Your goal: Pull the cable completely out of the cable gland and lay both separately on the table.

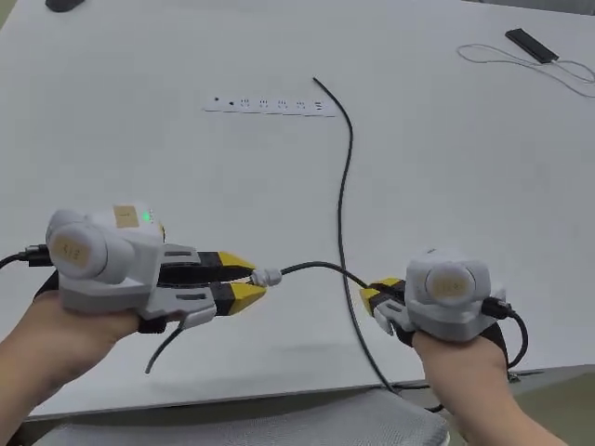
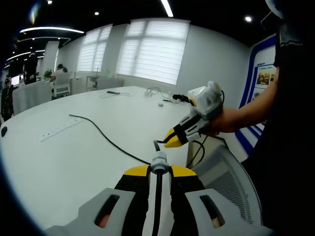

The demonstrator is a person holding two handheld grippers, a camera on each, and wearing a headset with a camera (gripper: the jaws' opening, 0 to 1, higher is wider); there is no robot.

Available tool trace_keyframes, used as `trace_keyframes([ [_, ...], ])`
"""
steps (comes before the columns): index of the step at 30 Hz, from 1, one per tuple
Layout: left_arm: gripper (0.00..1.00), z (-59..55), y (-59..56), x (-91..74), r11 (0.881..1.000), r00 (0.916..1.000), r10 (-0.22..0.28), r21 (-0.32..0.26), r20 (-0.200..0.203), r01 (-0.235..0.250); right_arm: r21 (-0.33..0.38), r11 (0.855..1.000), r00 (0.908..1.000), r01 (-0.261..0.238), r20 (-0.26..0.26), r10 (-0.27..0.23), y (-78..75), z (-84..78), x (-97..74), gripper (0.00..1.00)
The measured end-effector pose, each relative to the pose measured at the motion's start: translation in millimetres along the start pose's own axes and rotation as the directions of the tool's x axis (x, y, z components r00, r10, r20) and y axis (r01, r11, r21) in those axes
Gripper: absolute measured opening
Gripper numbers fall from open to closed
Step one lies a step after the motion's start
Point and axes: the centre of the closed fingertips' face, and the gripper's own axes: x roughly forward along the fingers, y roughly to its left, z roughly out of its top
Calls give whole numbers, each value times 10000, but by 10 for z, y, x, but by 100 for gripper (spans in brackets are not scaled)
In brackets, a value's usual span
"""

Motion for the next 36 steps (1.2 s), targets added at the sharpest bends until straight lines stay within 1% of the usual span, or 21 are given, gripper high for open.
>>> trace_keyframes([
  [1,15,4,5,-6,10000,10000,11,-22,6,-11,-51,10000,10000,11,41,-11,-3,26,-27,9],
  [3,15,6,6,-16,10000,10000,3,-17,24,-2,-720,9974,9993,38,385,-11,-12,128,-89,10],
  [4,15,3,7,-19,10000,10000,4,26,13,-4,-812,9967,9993,84,375,-54,-11,139,-118,11],
  [6,15,1,3,-24,10000,10000,-9,28,18,8,-968,9953,9993,53,387,-15,10,172,-154,19],
  [8,15,4,-6,-23,10000,10000,-33,23,25,33,-1560,9878,9981,7,615,90,50,264,-199,22],
  [9,15,7,-16,-22,10000,10000,-51,-59,30,51,-1961,9806,9976,60,691,78,71,314,-224,23],
  [12,15,24,-33,-16,9999,9999,-73,-74,69,73,-2694,9629,9943,-163,970,439,226,461,-275,29],
  [15,15,25,-32,-12,10000,9999,-80,-46,60,80,-3691,9289,9928,-305,965,709,390,562,-292,29],
  [16,15,22,-28,-10,10000,10000,-68,-58,40,69,-4080,9124,9924,-317,958,774,453,597,-290,29],
  [18,15,19,-21,-11,10000,10000,-36,-67,26,36,-4546,8894,9897,-485,983,1042,586,666,-289,29],
  [20,15,15,-19,-13,10000,10000,-40,-76,4,40,-4892,8703,9874,-565,1017,1213,696,733,-289,29],
  [21,15,15,-19,-12,10000,10000,-44,-79,-5,44,-5105,8576,9861,-622,1011,1317,742,758,-284,28],
  [24,15,15,-16,-12,10000,10000,-71,-47,-40,71,-5570,8266,9843,-803,864,1538,863,793,-257,24],
  [25,15,17,-16,-11,10000,10000,-76,-49,-42,76,-5766,8127,9853,-835,741,1539,896,796,-234,23],
  [26,15,18,-15,-10,10000,10000,-76,-52,-45,76,-5777,8114,9859,-893,644,1544,920,783,-224,22],
  [27,15,20,-17,-7,10000,9999,-87,-43,-53,87,-6010,7941,9860,-899,586,1560,953,789,-215,21],
  [28,15,20,-19,-3,10000,9999,-93,-23,-70,92,-6128,7847,9842,-931,626,1657,985,799,-213,20],
  [29,15,19,-19,0,10000,9999,-95,-14,-84,95,-6228,7763,9831,-978,607,1726,1021,806,-211,19],
  [30,15,19,-21,2,9999,9999,-113,-27,-90,113,-6264,7734,9830,-972,613,1732,1030,808,-213,18],
  [33,15,21,-30,14,9999,9999,-124,-47,-108,123,-6464,7566,9821,-984,596,1786,1068,816,-208,16],
  [36,15,21,-38,22,9998,9999,-145,-103,-90,144,-6532,7502,9823,-1027,524,1801,1081,809,-204,13],
])
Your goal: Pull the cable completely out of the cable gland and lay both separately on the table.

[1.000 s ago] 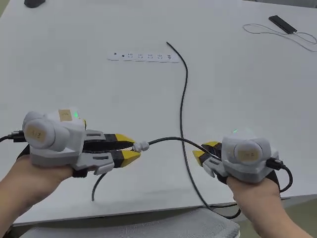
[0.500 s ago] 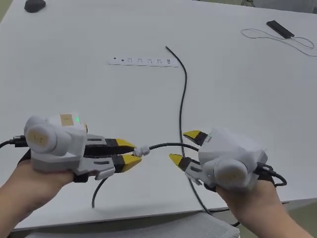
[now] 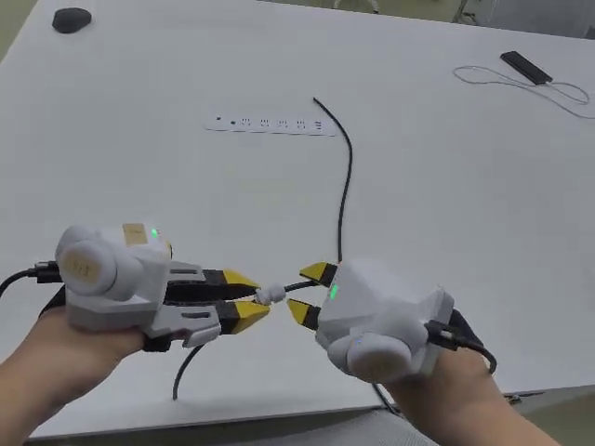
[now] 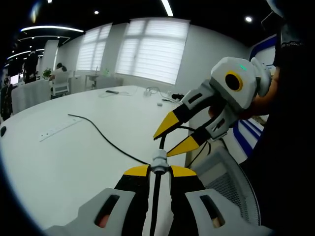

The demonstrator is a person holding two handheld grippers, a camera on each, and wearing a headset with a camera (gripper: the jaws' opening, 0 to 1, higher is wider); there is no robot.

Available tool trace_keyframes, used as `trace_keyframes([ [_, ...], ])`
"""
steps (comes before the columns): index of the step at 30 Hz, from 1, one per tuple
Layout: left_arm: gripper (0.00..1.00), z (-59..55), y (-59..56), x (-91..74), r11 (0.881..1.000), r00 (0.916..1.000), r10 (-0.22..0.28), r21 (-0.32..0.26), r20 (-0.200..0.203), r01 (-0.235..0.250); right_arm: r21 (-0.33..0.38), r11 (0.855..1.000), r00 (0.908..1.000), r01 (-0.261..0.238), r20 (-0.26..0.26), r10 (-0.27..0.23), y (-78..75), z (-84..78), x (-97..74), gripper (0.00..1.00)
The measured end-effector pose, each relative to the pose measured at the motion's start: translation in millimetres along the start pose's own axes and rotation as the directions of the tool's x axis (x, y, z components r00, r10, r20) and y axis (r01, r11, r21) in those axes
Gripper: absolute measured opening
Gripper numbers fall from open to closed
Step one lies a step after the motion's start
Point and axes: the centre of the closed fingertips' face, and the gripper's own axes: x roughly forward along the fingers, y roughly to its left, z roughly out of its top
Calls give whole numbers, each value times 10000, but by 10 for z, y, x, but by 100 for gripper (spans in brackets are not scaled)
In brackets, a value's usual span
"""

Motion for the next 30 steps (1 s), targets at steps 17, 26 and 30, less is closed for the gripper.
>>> trace_keyframes([
  [17,15,-47,-45,11,9999,9999,-71,129,-147,73,30,10000,9999,-87,-68,87,52,-90,21,3],
  [26,15,-22,-10,-10,9999,10000,88,130,-36,-88,1527,9880,9997,217,-177,-192,-73,-256,32,2],
  [30,15,-22,16,-11,9999,9999,110,71,-27,-110,2501,9676,9990,348,-366,-265,-118,-402,45,2],
])
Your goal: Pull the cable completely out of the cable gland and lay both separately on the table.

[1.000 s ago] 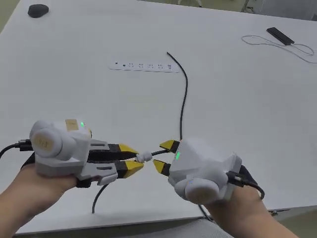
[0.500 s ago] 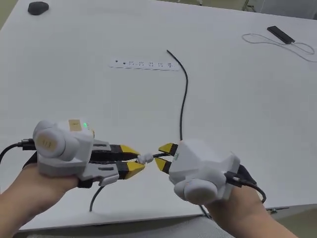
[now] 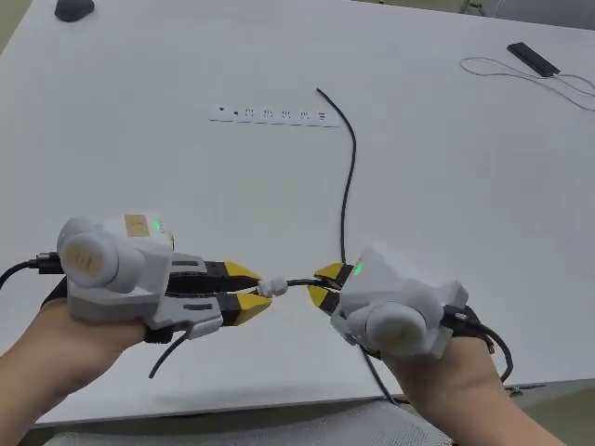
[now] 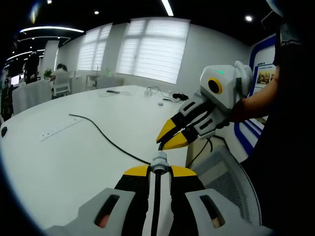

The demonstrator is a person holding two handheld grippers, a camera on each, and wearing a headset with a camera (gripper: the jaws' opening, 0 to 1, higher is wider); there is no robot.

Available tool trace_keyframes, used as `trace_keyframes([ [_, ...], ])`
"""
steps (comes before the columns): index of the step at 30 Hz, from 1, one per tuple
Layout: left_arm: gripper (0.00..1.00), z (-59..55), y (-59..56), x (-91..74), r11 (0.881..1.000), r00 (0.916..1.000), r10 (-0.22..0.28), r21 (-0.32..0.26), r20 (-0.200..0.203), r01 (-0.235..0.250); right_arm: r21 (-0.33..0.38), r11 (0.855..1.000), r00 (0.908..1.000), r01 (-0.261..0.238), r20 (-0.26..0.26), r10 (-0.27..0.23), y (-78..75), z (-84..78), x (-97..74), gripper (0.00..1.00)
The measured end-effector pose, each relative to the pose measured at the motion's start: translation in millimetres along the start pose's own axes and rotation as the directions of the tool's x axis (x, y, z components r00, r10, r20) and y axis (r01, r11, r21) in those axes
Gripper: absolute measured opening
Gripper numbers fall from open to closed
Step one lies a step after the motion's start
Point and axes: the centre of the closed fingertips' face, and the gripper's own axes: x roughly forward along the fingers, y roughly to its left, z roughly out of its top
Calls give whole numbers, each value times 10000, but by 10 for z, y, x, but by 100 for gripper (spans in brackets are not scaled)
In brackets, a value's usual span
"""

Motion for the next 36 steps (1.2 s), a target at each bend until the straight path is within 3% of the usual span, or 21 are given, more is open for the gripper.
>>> trace_keyframes([
  [3,15,2,11,6,10000,10000,24,-19,8,-24,776,9969,9998,144,-131,-134,-88,-123,9,2],
  [7,15,-2,14,13,10000,10000,38,-12,-3,-38,1868,9823,9997,101,-254,-54,-127,-271,24,2],
  [11,15,-5,8,18,10000,10000,30,-16,-19,-30,2657,9637,9991,260,-395,-160,-196,-437,42,2],
  [16,15,-3,33,6,9999,9999,113,-51,-25,-113,3662,9298,9983,379,-557,-187,-262,-648,76,2],
  [18,15,-2,42,7,9999,9999,131,-23,-34,-131,4300,9023,9984,327,-563,-93,-262,-708,93,2],
  [21,15,9,50,9,9999,9999,159,-38,5,-159,5303,8471,9981,351,-608,-33,-300,-834,118,2],
  [22,15,17,49,10,9999,9999,156,-64,38,-155,5770,8159,9984,361,-564,-43,-319,-873,129,2],
  [24,15,26,44,13,9999,9998,158,-52,77,-158,6159,7863,9970,492,-772,-20,-341,-979,147,2],
  [26,15,22,41,15,9999,9998,158,-69,79,-158,6704,7399,9965,554,-833,8,-344,-1040,158,2],
  [27,15,22,37,15,9999,9998,157,-63,85,-157,6811,7297,9959,599,-899,21,-349,-1067,160,2],
  [29,15,19,22,15,9999,9999,130,-85,109,-129,6795,7305,9949,683,-1006,5,-366,-1109,171,2],
  [32,15,-8,5,15,9999,9999,86,-87,87,-85,6912,7187,9935,761,-1135,40,-348,-1123,171,3],
  [33,15,-15,6,13,9999,9999,81,-87,83,-81,6875,7219,9933,785,-1156,22,-343,-1116,172,3],
  [35,15,-24,15,1,9998,9999,76,-159,101,-75,6422,7613,9923,896,-1234,-127,-356,-1096,167,3],
  [36,15,-25,21,-5,9998,9999,86,-161,113,-84,6296,7715,9919,917,-1260,-151,-354,-1085,164,3],
])
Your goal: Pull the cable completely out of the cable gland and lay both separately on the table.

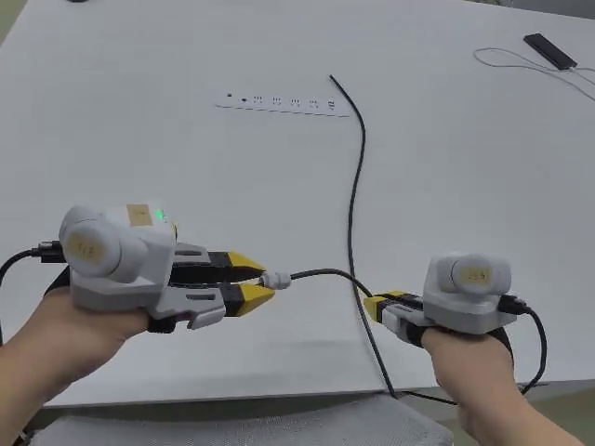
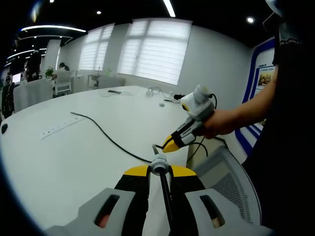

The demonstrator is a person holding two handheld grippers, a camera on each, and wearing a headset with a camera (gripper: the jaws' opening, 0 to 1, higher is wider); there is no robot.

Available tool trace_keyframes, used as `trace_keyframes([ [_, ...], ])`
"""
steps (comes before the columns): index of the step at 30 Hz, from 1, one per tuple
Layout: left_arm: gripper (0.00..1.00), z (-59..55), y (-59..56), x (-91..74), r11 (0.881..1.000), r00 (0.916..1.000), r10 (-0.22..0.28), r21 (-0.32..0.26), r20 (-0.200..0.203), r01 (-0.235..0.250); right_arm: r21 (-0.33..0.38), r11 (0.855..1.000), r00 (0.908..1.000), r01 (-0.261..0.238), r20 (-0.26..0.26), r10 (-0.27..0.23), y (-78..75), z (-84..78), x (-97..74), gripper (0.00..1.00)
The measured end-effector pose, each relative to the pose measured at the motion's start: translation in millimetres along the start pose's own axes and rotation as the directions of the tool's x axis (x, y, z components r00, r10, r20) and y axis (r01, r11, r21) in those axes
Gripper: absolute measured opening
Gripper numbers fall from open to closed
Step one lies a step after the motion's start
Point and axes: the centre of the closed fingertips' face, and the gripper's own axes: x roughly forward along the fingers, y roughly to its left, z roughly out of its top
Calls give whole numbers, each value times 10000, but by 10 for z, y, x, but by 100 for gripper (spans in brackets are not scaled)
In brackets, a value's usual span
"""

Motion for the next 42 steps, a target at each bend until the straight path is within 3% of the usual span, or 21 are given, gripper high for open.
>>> trace_keyframes([
  [11,15,-12,37,-35,9999,10000,-78,100,-57,79,-1030,9944,9996,240,142,-226,-3,62,-37,5],
  [17,15,-3,27,-24,9998,9999,-144,95,-79,145,-1856,9822,9994,304,233,-265,-41,85,-81,6],
  [22,15,14,5,8,9998,9998,-193,83,-104,194,-2630,9648,9982,68,585,89,31,208,-172,14],
  [24,15,26,-9,16,9997,9997,-225,108,-91,226,-3275,9448,9913,-68,1220,494,152,376,-254,20],
  [27,15,29,-8,19,9996,9997,-242,137,-99,243,-4618,8870,9846,-73,1516,871,337,530,-374,26],
  [32,15,38,-24,23,9995,9996,-258,166,-125,260,-6734,7376,9720,-496,1372,1906,800,655,-462,30],
  [33,15,38,-25,24,9995,9996,-258,173,-125,260,-6833,7282,9712,-536,1338,1971,834,658,-463,31],
  [34,15,40,-29,27,9995,9996,-264,173,-131,266,-7097,7014,9693,-664,1210,2141,922,655,-454,31],
  [37,15,53,-33,29,9995,9996,-265,164,-97,267,-7435,6667,9666,-516,1306,2205,1034,679,-432,25],
  [38,15,59,-31,31,9996,9996,-252,148,-80,253,-7453,6641,9638,-591,1306,2324,1073,677,-427,21],
  [40,15,69,-30,34,9996,9997,-225,146,-70,226,-7421,6639,9608,-918,1091,2548,1150,647,-377,24],
  [41,15,74,-31,34,9996,9997,-222,147,-66,223,-7494,6553,9606,-945,1042,2577,1175,635,-367,24],
  [42,15,79,-33,34,9997,9997,-225,133,-58,226,-7667,6358,9603,-894,1031,2594,1190,638,-361,22],
])
